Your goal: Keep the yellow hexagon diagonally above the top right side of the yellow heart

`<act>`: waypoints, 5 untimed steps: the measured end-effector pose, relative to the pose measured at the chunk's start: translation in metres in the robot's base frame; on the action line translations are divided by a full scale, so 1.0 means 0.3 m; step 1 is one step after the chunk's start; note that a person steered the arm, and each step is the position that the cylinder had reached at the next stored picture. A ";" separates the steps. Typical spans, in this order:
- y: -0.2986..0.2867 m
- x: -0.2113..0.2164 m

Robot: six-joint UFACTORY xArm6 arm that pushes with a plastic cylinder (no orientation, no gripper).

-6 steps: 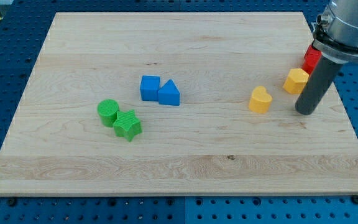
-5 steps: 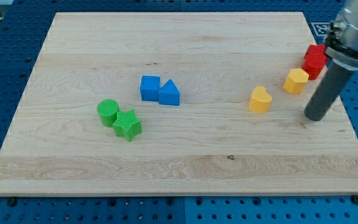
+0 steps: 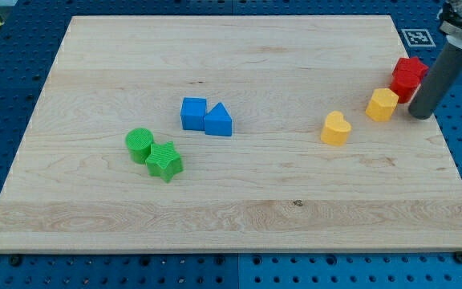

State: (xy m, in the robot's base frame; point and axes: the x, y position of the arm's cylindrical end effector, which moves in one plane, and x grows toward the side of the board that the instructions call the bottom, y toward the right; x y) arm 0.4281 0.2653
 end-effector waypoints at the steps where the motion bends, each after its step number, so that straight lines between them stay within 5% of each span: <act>1: -0.060 0.000; 5: -0.175 -0.082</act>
